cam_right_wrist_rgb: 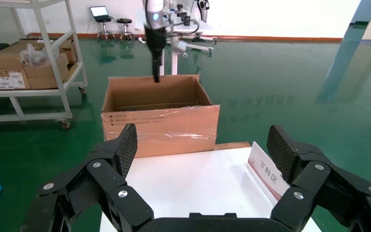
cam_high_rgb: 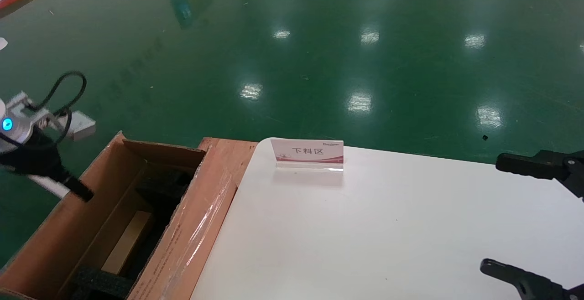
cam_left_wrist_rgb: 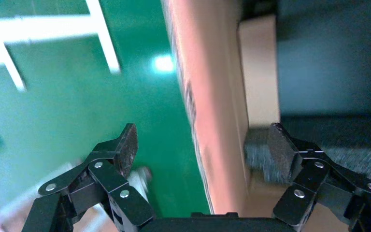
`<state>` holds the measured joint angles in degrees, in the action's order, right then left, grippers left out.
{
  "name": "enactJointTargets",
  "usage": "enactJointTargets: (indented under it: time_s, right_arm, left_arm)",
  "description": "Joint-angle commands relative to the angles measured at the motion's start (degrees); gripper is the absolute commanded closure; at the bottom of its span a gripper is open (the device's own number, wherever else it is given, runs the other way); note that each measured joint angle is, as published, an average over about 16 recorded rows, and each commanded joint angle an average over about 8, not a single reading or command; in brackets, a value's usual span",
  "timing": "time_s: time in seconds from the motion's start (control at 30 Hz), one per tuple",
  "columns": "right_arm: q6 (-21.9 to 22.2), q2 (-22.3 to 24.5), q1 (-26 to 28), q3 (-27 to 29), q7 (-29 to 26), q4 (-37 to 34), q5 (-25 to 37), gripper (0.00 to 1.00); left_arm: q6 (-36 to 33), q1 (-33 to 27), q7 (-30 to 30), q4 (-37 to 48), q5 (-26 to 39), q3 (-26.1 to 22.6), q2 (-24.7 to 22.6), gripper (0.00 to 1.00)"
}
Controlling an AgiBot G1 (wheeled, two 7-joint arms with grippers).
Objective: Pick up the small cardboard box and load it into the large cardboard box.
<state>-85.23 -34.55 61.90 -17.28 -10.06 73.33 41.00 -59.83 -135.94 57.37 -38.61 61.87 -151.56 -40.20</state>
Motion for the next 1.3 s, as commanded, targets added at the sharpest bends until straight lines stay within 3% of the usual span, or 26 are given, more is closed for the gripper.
enactJointTargets:
  time_s: [0.03, 0.2, 0.37, 0.6, 0.77, 1.3]
  right_arm:
    - [0.0, 0.0, 0.0, 0.0, 0.0, 0.0, 0.0, 0.0]
    - [0.0, 0.0, 0.0, 0.0, 0.0, 0.0, 0.0, 0.0]
    - [0.0, 0.0, 0.0, 0.0, 0.0, 0.0, 0.0, 0.0]
    - [0.0, 0.0, 0.0, 0.0, 0.0, 0.0, 0.0, 0.0]
    - [0.0, 0.0, 0.0, 0.0, 0.0, -0.1, 0.0, 0.0]
    - [0.0, 0.0, 0.0, -0.1, 0.1, -0.1, 0.0, 0.0]
  left_arm:
    - [1.3, -2.7, -2.4, -1.4, 0.4, 0.6, 0.8, 0.0]
    - [4.1, -11.5, -6.5, -9.3, 2.5, 1.6, 3.9, 0.0]
    - [5.8, -18.2, -6.6, -16.3, 5.6, 1.4, 6.2, 0.0]
    - [5.9, -20.7, -5.0, -20.1, 7.8, 1.8, 7.3, 0.0]
    - [4.1, -15.4, -7.4, -21.3, 6.4, 9.5, 7.3, 0.0]
    - [-4.5, 10.2, -18.6, -25.2, -1.2, 45.5, 6.7, 0.0]
